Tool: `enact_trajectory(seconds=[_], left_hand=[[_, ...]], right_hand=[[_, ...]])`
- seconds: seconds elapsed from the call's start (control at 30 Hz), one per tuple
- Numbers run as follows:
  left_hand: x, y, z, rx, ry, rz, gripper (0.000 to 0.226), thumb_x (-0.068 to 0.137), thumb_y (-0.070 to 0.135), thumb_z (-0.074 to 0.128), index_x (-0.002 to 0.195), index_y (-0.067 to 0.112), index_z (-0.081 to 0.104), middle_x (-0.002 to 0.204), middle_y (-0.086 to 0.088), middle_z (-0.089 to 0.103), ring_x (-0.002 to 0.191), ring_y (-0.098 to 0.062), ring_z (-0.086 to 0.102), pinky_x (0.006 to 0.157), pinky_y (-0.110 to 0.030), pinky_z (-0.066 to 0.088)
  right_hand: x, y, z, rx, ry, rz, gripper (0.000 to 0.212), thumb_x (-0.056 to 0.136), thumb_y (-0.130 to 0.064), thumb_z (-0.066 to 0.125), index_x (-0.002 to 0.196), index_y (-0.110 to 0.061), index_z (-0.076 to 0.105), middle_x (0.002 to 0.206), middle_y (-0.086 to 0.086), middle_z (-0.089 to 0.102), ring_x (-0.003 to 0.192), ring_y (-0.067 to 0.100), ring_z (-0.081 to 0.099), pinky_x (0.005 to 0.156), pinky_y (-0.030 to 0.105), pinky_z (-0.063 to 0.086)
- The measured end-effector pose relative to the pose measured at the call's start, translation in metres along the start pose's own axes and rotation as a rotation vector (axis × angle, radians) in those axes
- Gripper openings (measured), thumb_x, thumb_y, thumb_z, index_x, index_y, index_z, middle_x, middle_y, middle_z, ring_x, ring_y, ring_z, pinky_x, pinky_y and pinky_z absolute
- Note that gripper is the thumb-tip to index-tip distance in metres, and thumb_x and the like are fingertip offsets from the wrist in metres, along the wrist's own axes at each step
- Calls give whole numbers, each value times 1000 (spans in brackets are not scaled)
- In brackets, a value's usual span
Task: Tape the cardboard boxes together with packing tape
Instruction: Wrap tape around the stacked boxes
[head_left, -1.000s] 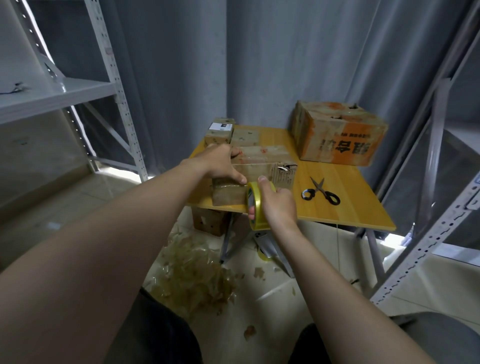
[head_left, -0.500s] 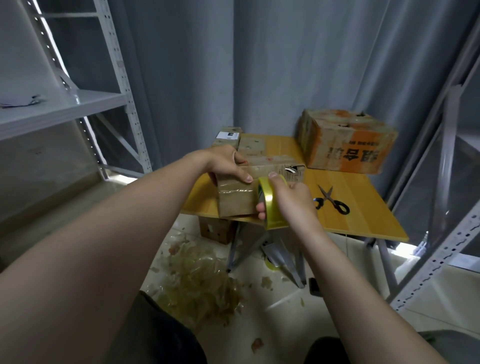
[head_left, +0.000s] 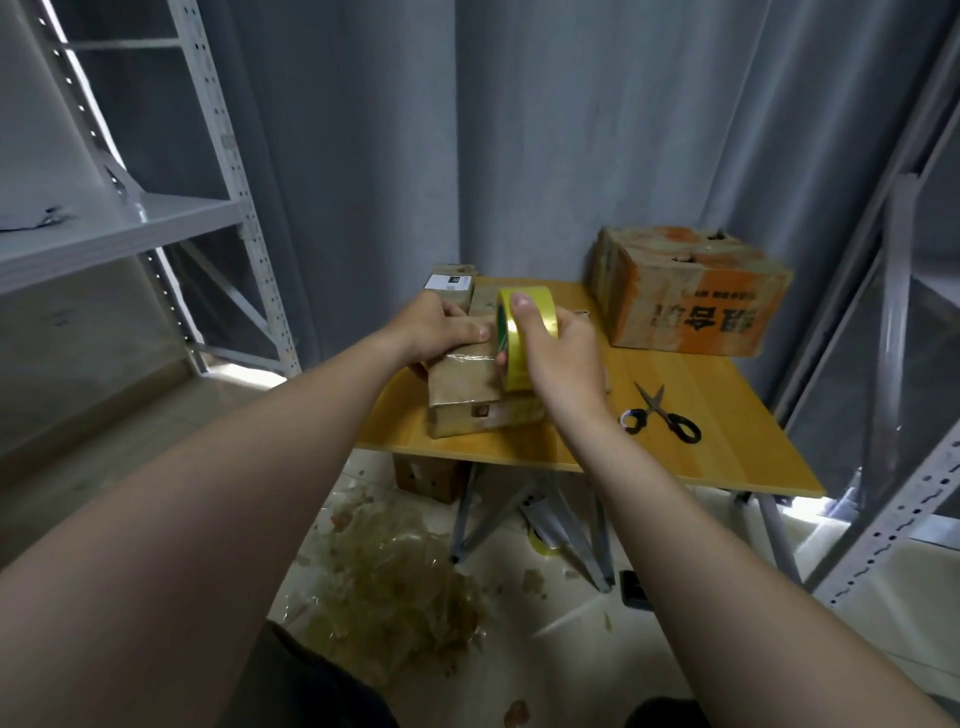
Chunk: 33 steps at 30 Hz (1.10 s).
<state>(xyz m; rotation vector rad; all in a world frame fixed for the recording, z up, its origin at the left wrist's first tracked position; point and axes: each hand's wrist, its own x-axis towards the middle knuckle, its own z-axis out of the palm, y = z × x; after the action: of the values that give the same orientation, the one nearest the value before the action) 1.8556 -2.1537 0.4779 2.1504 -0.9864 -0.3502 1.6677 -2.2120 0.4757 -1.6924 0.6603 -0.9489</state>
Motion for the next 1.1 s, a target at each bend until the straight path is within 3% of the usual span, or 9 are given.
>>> enact_trajectory(seconds=[0.1,0.2,0.33,0.4,0.57,0.7,0.83,0.93,1.1], left_hand=[[3,8,2,219,-10,194,18,96,39,69,108,27,76,111,2,74,105,-20,67,87,-36,56],[2,19,1,375,-231,185,27,93,33,69,119,26,71,119,0,71,111,-21,65,100,-42,54],[1,15,3,475,-468,156,85,76,51,86,147,25,48,139,7,59,126,-17,56,110,-38,47],[3,5,10,455,-373,159,93,70,56,89,147,26,47,141,7,57,128,-20,54,105,-36,47],[5,-9,24,399,-140,180,53,58,58,91,88,37,54,98,12,64,97,-17,60,76,-34,48],[1,-7,22,385,-126,172,48,57,57,91,81,38,53,84,14,60,83,-10,58,63,-31,42],[-1,-4,23,386,-129,147,48,57,58,90,88,35,62,95,9,67,91,-14,63,78,-37,55],[-2,-4,25,394,-128,165,56,57,58,90,99,30,66,104,6,69,98,-17,64,89,-42,56],[-6,-1,24,372,-141,158,45,59,54,91,84,37,58,94,9,66,97,-19,64,83,-38,54]], right_hand=[[25,2,9,5,-16,-10,48,101,-55,57,85,-13,74,68,4,76,67,17,74,66,31,58],[50,-1,17,6,-41,33,51,100,-54,58,78,-11,73,63,6,75,65,23,75,70,40,62],[60,4,27,-23,-46,44,67,101,-56,56,87,8,71,70,17,75,76,40,74,78,53,61],[59,9,27,-34,-32,22,68,102,-57,53,88,7,71,74,19,75,78,39,73,78,51,59],[45,20,25,-9,-14,46,48,100,-57,52,85,-18,74,68,-3,76,69,13,73,66,31,51],[43,11,26,4,-3,95,47,100,-53,54,88,-14,76,67,-1,76,73,20,75,71,32,56],[40,5,17,-16,30,109,49,100,-54,55,80,-14,75,63,-2,75,66,14,74,65,28,50],[32,3,11,26,45,91,52,100,-53,56,80,-10,76,61,1,74,64,18,75,70,33,59],[18,-7,8,60,57,132,54,99,-53,60,83,-3,74,60,7,73,59,26,75,74,49,65]])
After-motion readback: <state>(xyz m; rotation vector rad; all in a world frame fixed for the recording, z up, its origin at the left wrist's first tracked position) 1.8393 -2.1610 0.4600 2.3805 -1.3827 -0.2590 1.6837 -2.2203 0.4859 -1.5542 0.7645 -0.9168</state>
